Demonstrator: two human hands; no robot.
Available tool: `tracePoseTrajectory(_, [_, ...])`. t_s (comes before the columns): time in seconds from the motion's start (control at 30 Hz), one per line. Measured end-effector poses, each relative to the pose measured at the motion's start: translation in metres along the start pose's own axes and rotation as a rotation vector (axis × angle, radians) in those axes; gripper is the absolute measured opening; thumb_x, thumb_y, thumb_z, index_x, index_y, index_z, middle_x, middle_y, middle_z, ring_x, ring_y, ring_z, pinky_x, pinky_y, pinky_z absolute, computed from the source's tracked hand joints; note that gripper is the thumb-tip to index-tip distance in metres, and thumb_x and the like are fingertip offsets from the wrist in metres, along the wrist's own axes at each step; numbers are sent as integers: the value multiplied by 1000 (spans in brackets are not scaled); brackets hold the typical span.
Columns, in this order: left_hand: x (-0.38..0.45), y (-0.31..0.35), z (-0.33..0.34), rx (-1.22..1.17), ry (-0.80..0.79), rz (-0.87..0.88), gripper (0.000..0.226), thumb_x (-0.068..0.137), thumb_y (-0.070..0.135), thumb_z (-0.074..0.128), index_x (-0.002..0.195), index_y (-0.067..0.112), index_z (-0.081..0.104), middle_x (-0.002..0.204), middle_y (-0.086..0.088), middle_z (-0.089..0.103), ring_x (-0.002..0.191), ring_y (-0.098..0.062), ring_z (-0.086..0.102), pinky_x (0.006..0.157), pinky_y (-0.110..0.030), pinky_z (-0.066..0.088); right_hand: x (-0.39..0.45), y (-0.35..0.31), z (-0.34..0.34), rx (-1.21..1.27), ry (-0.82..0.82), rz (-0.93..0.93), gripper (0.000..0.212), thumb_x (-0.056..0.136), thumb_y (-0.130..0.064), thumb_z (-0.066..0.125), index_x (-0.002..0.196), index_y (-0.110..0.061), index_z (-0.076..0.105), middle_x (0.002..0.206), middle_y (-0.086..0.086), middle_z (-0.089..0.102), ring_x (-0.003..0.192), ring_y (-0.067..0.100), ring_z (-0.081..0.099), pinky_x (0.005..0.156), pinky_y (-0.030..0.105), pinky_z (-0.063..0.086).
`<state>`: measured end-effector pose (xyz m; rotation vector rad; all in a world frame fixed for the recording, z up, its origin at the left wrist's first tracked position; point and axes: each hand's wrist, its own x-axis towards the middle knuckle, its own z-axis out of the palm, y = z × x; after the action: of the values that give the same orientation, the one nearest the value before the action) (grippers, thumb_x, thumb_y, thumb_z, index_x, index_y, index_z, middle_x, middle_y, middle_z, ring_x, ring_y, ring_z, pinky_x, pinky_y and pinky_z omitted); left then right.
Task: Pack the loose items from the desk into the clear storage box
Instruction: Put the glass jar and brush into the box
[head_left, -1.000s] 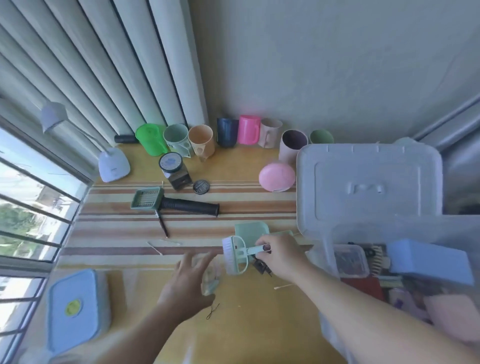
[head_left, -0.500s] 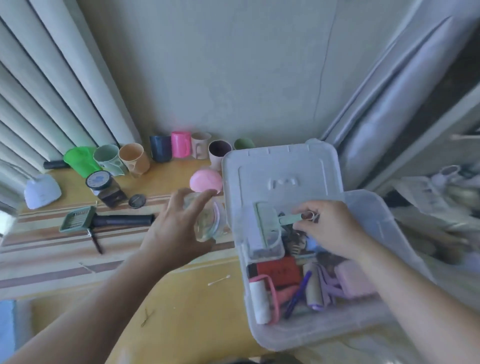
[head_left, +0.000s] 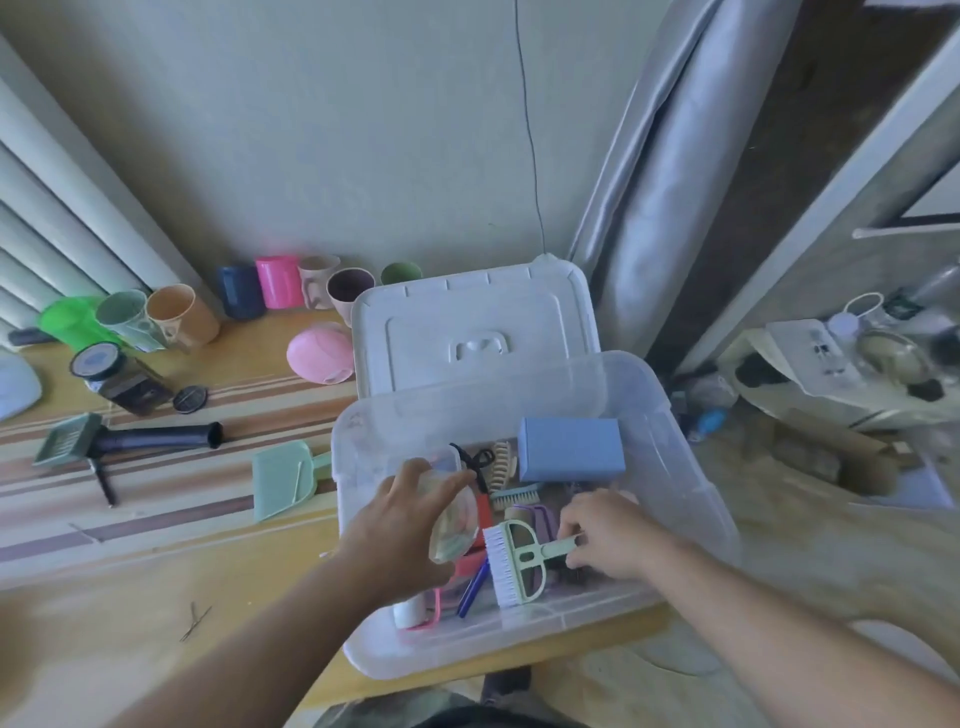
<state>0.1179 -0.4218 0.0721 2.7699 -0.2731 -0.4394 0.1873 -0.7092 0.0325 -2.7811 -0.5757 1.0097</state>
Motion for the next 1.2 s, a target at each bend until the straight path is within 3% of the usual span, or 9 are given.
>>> tracePoseTrajectory(0.13, [-2, 0, 9, 35, -45, -49, 103, 70, 58, 80, 150, 56, 14, 149, 0, 21, 131, -27, 43, 94, -37, 55, 4, 3, 3, -174, 12, -62, 16, 86, -44, 76, 90, -35, 63, 102, -12, 45, 104, 18, 46, 94, 45, 44])
tracePoseTrajectory(0.33, [2, -5, 10, 17, -16, -131, 102, 70, 56, 77, 151, 55, 15, 148, 0, 23, 130, -29, 44, 93, -37, 55, 18, -13, -15, -12, 152, -61, 10, 94, -35, 69, 103, -29, 69, 100, -8, 51, 103, 21, 52, 71, 35, 41])
tracePoseTrajectory(0.53, [12, -6, 6, -22, 35, -188, 110, 65, 68, 79, 151, 55, 12, 145, -2, 26, 126, -31, 49, 95, -43, 55, 41, -47, -11, 5, -34, -147, 32, 91, -38, 74, 121, -28, 72, 116, -2, 64, 106, 24, 61, 85, 39, 54])
tracePoseTrajectory(0.63, [18, -2, 3, -33, 32, -189, 116, 64, 73, 77, 153, 55, 6, 148, -2, 25, 128, -31, 47, 98, -43, 53, 38, -44, -8, 128, -13, -170, 53, 88, -44, 77, 138, -32, 62, 124, -5, 64, 110, 21, 62, 86, 37, 53])
tracePoseTrajectory(0.83, [41, 32, 10, -6, 38, -35, 124, 65, 67, 76, 158, 49, -4, 144, -3, 35, 123, -31, 51, 99, -43, 52, 14, -29, -21, 384, 128, -234, 102, 74, -60, 81, 157, -48, 22, 145, -14, 45, 129, 9, 49, 103, 37, 49])
tracePoseTrajectory(0.93, [52, 55, 21, -5, 7, 97, 124, 69, 59, 77, 158, 47, -8, 147, -5, 29, 123, -31, 52, 102, -41, 50, 5, -22, -21, 336, 152, -275, 108, 70, -58, 86, 156, -46, 22, 149, -15, 38, 134, 12, 48, 99, 32, 48])
tracePoseTrajectory(1.03, [63, 75, 27, -75, -16, 205, 125, 70, 51, 82, 160, 45, -6, 147, -9, 22, 115, -29, 55, 97, -33, 51, -9, -9, -20, 245, 185, -243, 121, 67, -61, 84, 161, -47, 9, 157, -21, 28, 142, 9, 39, 95, 29, 42])
tracePoseTrajectory(1.13, [75, 89, 29, -206, -92, 261, 127, 73, 36, 83, 157, 49, -11, 152, -7, 12, 104, -28, 60, 83, -29, 53, -25, 8, -25, 206, 194, -181, 118, 64, -59, 80, 157, -55, 6, 157, -25, 28, 138, 8, 45, 100, 43, 49])
tracePoseTrajectory(1.2, [78, 96, 31, -323, -183, 252, 128, 74, 29, 80, 155, 52, -16, 155, 1, 7, 96, -24, 59, 80, -25, 48, -31, 23, -24, 142, 144, -130, 108, 65, -46, 77, 153, -53, 14, 148, -17, 33, 128, 19, 54, 88, 47, 57])
